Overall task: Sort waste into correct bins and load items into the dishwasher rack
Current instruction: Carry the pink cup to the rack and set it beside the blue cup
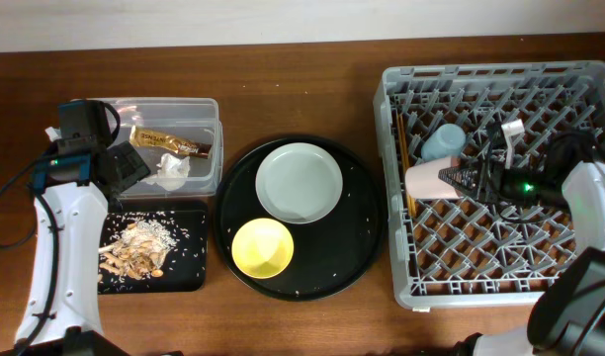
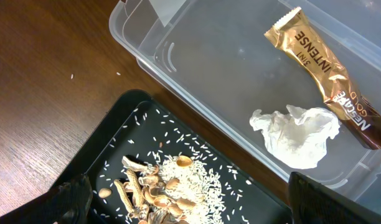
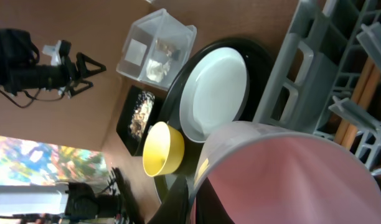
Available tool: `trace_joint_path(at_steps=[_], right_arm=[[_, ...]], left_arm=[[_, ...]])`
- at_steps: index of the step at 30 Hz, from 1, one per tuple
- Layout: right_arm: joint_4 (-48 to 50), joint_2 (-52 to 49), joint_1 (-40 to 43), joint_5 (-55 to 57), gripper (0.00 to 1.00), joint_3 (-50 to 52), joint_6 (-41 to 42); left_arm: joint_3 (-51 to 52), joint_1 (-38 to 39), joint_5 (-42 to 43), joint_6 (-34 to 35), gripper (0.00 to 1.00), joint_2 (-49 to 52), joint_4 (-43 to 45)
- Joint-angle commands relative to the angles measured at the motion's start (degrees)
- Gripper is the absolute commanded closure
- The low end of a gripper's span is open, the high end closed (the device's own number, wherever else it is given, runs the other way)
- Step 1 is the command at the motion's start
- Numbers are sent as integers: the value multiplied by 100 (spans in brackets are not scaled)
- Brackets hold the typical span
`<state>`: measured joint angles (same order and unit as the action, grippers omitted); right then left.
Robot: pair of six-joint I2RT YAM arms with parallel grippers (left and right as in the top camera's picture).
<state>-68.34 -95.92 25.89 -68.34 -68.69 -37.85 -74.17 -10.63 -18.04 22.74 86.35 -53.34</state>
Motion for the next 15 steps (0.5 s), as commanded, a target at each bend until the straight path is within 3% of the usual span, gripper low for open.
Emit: trace_joint_path(at_steps=[1,8,15], right_arm=[[114,-365,122,-413,96,140,-103],[376,-1078,114,-780,96,140,-96],[522,-1150,118,518,96,140,149]], left_arm=[[-72,-9,-39,-48,0,-87,9],[-72,-9,-39,-48,1,-87,9],[-72,-9,-39,-48,1,-87,9]])
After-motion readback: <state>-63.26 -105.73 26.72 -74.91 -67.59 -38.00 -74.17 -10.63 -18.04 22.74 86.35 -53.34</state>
